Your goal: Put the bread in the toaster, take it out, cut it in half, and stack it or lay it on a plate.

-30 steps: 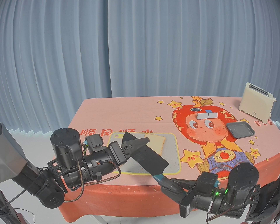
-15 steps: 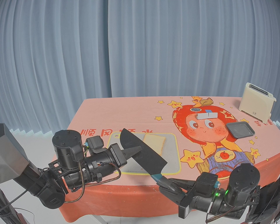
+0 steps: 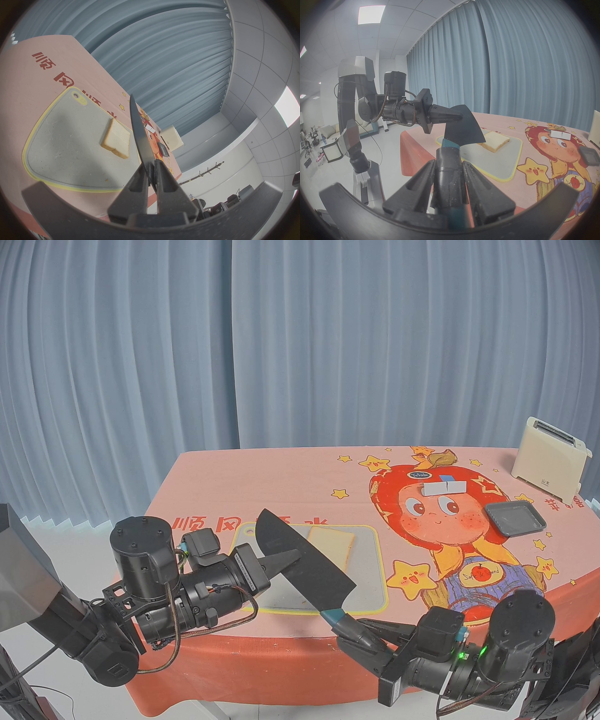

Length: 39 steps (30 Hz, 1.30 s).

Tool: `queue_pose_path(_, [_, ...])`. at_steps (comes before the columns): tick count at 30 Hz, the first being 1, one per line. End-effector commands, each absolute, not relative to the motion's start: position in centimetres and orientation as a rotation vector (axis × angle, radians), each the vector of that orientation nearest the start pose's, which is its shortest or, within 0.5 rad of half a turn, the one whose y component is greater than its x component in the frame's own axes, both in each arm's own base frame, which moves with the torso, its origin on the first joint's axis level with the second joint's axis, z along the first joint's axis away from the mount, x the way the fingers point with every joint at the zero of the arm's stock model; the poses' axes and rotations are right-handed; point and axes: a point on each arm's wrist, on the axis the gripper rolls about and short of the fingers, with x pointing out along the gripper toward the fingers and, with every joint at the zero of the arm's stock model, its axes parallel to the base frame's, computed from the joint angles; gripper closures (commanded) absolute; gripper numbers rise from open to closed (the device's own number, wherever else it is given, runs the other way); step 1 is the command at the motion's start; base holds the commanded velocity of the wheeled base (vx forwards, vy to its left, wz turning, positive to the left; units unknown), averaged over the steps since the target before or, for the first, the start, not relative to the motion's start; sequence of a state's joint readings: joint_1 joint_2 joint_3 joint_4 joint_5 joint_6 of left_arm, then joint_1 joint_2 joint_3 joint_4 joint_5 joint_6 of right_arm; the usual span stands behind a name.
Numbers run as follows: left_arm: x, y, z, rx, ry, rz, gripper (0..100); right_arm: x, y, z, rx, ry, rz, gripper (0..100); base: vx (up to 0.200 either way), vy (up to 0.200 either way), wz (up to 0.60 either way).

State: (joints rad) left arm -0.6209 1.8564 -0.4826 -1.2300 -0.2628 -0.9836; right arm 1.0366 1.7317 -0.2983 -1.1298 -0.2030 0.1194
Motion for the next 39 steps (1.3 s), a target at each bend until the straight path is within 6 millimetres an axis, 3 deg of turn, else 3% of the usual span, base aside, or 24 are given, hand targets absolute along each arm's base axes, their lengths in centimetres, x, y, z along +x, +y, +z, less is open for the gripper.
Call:
queue_pose_path(1, [23.5,-17.6,11.7,-0.888,0.567,-0.737,100,12.9,20.8,10.2,-0.071,0.306,0.807,100,0.0,0.0,0.0])
queue_pose_path(2, [23.5,-17.6,11.7,-0.888,0.567,-0.737,100,12.9,20.8,10.2,-0.071,0.306,0.807,100,0.0,0.0,0.0])
queue_pose_path(3, [23.5,-17.6,11.7,-0.888,0.566,-0.738,100,13.0,20.8,10.2,-0.071,0.304,0.806,0,0.0,0.0,0.0])
queue_pose_path(16, [24.1,-16.6,12.4,-0.904,0.526,-0.718,100,12.7,20.6,10.5,-0.047,0.281,0.812,0,0.0,0.0,0.0])
queue_pose_path(19, [24.0,-16.5,12.8,-0.909,0.513,-0.723,100,13.3,20.4,11.7,-0.009,0.239,0.794,0,0.0,0.0,0.0])
queue_pose_path(24, [23.7,-16.4,13.3,-0.911,0.498,-0.733,100,15.9,17.9,14.2,0.068,0.148,0.692,0,0.0,0.0,0.0])
queue_pose_path(27, [23.7,-16.4,13.4,-0.925,0.502,-0.734,100,16.2,16.1,15.4,0.105,0.113,0.673,0,0.0,0.0,0.0])
queue_pose_path(32, [23.7,-16.4,13.4,-0.939,0.507,-0.735,100,14.9,14.8,16.5,0.244,0.128,0.791,0,0.0,0.0,0.0])
queue_pose_path(33, [23.8,-16.4,13.4,-0.939,0.505,-0.732,100,14.0,14.6,16.8,0.337,0.162,0.867,0,0.0,0.0,0.0])
queue_pose_path(39, [23.7,-16.4,13.5,-0.94,0.502,-0.734,100,11.0,15.5,18.5,0.623,0.24,1.029,0,0.0,0.0,0.0])
